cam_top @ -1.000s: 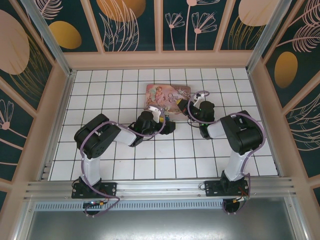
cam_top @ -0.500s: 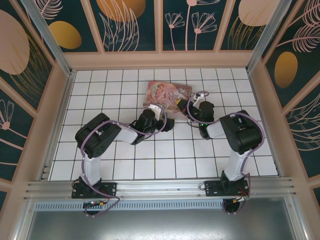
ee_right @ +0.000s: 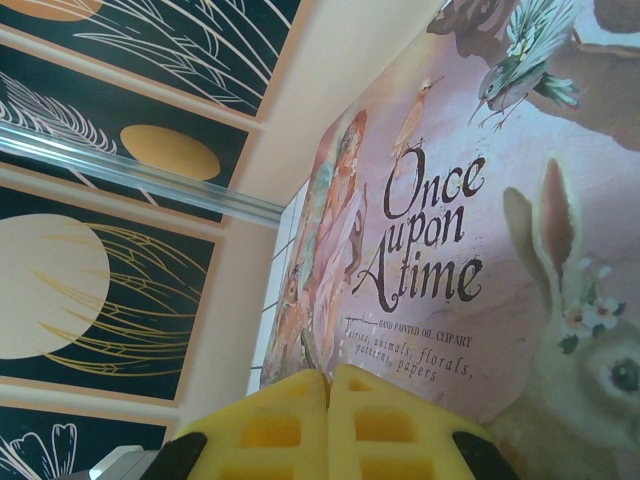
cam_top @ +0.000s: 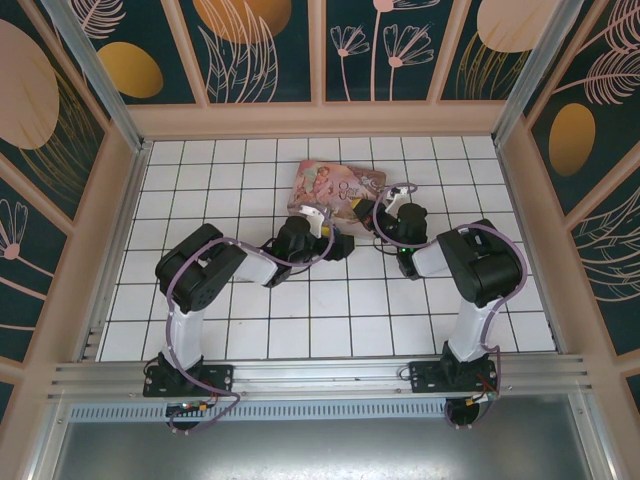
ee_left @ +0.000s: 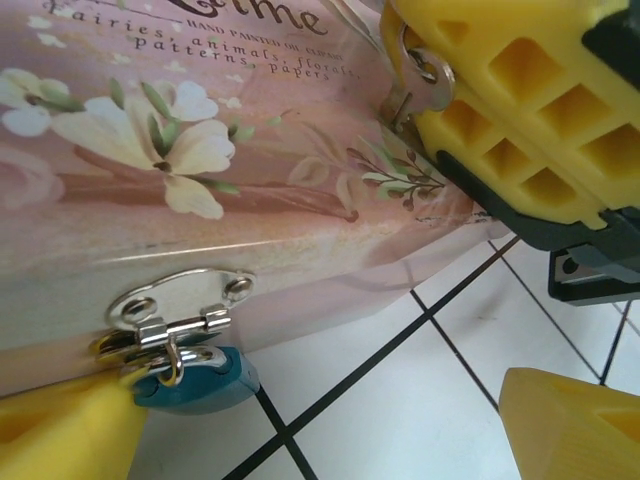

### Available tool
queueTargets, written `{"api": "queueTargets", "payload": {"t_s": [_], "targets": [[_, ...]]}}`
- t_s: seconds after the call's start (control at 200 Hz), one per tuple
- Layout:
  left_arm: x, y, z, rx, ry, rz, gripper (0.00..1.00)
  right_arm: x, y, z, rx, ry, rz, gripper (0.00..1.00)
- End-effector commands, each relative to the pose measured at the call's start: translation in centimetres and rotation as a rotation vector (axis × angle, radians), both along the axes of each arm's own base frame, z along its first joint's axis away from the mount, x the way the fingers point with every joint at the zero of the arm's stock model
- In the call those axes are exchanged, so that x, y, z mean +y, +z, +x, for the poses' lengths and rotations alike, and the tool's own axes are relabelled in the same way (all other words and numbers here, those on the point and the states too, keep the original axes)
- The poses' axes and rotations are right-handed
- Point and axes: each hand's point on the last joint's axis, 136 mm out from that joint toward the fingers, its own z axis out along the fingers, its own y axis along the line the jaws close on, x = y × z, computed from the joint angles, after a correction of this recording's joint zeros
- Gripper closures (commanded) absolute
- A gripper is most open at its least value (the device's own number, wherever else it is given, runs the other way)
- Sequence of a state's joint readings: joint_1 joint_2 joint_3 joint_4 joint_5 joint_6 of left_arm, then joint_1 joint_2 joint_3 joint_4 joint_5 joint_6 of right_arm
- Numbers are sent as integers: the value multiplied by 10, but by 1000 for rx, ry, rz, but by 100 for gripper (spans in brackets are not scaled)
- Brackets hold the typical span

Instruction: Unlock a padlock with a key

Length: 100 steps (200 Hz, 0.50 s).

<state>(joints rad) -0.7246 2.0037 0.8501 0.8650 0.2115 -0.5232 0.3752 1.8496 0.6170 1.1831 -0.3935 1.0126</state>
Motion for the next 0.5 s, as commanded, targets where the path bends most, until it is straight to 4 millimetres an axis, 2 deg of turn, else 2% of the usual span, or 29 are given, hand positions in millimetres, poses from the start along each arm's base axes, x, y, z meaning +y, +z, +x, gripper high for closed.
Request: {"api": "queueTargets", "payload": {"t_s": [0.0,0.495], "targets": [[-13,37,-2,-55,-45,-128,9,4,-21,-4,61,7,-12,100],[-11,9,-1,13,-13,-152,9,8,-23,-5,67,13,-7,100]]}}
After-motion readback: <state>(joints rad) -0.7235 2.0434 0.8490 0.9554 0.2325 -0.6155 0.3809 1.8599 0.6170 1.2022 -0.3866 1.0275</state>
